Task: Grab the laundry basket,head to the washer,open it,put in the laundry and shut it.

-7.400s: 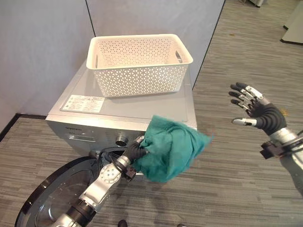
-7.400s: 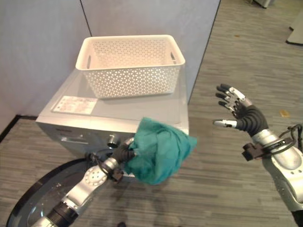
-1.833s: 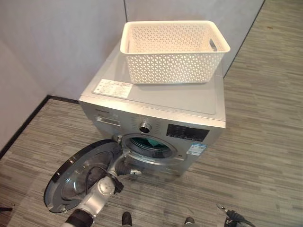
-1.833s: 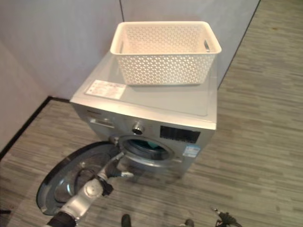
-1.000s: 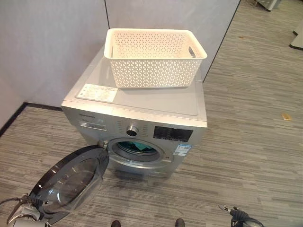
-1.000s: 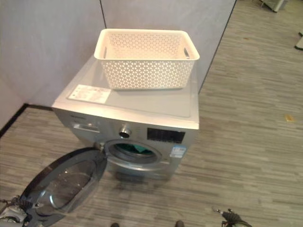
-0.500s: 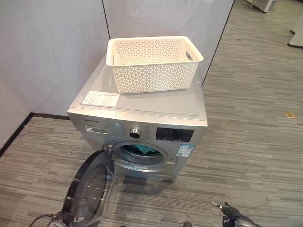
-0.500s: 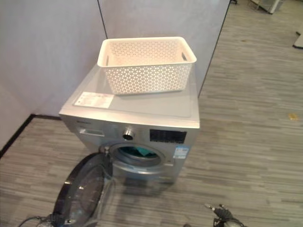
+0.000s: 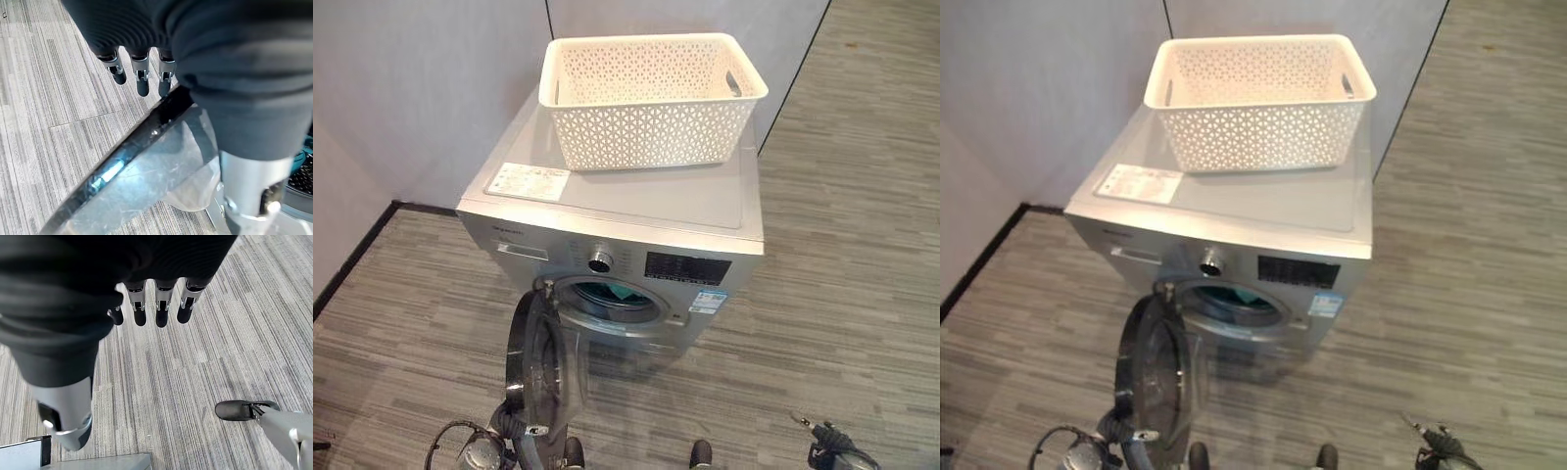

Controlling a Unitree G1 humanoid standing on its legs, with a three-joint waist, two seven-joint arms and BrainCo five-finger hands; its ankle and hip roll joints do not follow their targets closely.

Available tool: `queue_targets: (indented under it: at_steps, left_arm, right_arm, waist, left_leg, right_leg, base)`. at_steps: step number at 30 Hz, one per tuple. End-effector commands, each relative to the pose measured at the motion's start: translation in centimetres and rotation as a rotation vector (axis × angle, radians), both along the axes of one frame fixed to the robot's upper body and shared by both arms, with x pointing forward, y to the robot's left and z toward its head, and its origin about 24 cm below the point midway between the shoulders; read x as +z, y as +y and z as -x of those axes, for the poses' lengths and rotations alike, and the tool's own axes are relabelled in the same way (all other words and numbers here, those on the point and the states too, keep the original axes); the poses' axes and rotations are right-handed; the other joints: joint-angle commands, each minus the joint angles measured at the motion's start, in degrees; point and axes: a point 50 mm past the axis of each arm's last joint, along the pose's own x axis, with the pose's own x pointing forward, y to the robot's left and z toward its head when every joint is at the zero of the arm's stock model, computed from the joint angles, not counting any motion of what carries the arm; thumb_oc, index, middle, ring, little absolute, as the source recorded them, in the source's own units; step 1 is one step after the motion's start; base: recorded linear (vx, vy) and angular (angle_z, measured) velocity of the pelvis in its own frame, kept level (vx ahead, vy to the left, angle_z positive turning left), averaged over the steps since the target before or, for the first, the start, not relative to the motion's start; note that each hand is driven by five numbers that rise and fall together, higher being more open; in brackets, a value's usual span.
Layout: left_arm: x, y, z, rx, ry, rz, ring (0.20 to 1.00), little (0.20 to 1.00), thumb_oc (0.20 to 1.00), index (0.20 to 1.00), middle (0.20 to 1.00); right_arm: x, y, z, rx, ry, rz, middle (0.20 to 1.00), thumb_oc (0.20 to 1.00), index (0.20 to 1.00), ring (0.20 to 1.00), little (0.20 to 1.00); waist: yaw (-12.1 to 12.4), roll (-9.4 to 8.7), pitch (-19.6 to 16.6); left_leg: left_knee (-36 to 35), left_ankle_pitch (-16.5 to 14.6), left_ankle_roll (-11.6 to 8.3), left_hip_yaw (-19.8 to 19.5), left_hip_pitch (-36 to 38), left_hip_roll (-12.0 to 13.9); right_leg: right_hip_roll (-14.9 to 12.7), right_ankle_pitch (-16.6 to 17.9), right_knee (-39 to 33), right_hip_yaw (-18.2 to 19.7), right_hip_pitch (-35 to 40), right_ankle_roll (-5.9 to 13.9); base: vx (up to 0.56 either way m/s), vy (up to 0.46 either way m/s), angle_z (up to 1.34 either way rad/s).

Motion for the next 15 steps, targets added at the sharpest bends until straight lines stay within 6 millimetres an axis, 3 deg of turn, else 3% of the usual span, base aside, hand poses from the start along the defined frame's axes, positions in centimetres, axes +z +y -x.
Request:
queue_targets:
  at_steps: [1, 4, 8, 13, 15]
  left_arm:
    - [5.0, -4.6, -9.5, -0.113, -0.354, 0.167, 1.0, 1.0, 1.0, 1.0, 1.0]
    - [4.8, -5.3, -9.7, -0.135, -0.34, 0.178, 1.0, 1.0, 1.0, 1.0, 1.0]
    - [5.9, -7.4, -12.0, -0.227, -0.378, 0.181, 1.0, 1.0, 1.0, 1.0, 1.0]
    - [8.4, -11.2, -16.0, -0.415, -0.442, 0.152, 1.0, 1.0, 1.0, 1.0, 1.0]
    - [8.8, -12.5, -17.2, -0.452, -0.442, 0.122, 1.0, 1.0, 1.0, 1.0, 1.0]
  right_arm:
    - [0.6, -0.5, -1.4, -0.049, -0.047, 0.026, 1.0, 1.0, 1.0, 1.0, 1.0]
    - [0.6, -0.4, -1.6, -0.05, -0.065, 0.025, 1.0, 1.0, 1.0, 1.0, 1.0]
    - [1.1, -0.9, -2.0, -0.079, -0.103, 0.038, 1.0, 1.0, 1.0, 1.0, 1.0]
    - [2.6, -1.0, -4.5, -0.039, -0.211, 0.075, 1.0, 1.0, 1.0, 1.0, 1.0]
    - [2.5, 0.1, -5.3, 0.009, -0.227, 0.063, 1.0, 1.0, 1.0, 1.0, 1.0]
  waist:
    - [-1.93, -1.66, -0.7]
    - [-2.31, -1.78, -0.96]
    - [-3.52, -1.92, -0.47]
    - [-6.32, -2.5, 0.31]
    - [-7.78, -3.01, 0.49]
  left_leg:
    - [0.31, -5.24, -0.29, 1.07, 6.4, 4.44]
    - [0.31, -5.08, -0.48, 1.44, 6.47, 4.74]
    - [0.31, -4.9, -0.26, 0.34, 4.61, 3.76]
    - [0.31, -6.52, 2.02, -0.18, 1.46, -1.84]
    - [0.31, -7.23, 2.81, 0.04, 1.46, -3.43]
  right_leg:
    - [1.55, -0.1, 0.16, 1.92, -3.68, 0.16]
    - [1.83, -0.22, 0.16, 2.05, -3.52, 0.09]
    - [1.01, 0.6, 0.16, 1.43, -4.45, 0.57]
    - [-4.3, 4.89, 0.16, 1.07, -8.15, 3.33]
    - [-5.74, 6.44, 0.16, 1.78, -8.51, 4.01]
  base:
    - [-0.01, -0.06, -0.14]
    - [-0.03, -0.018, -0.1]
    - [-0.1, 0.062, -0.04]
    - [-0.14, 0.221, 0.14]
    - [-0.18, 0.221, 0.22]
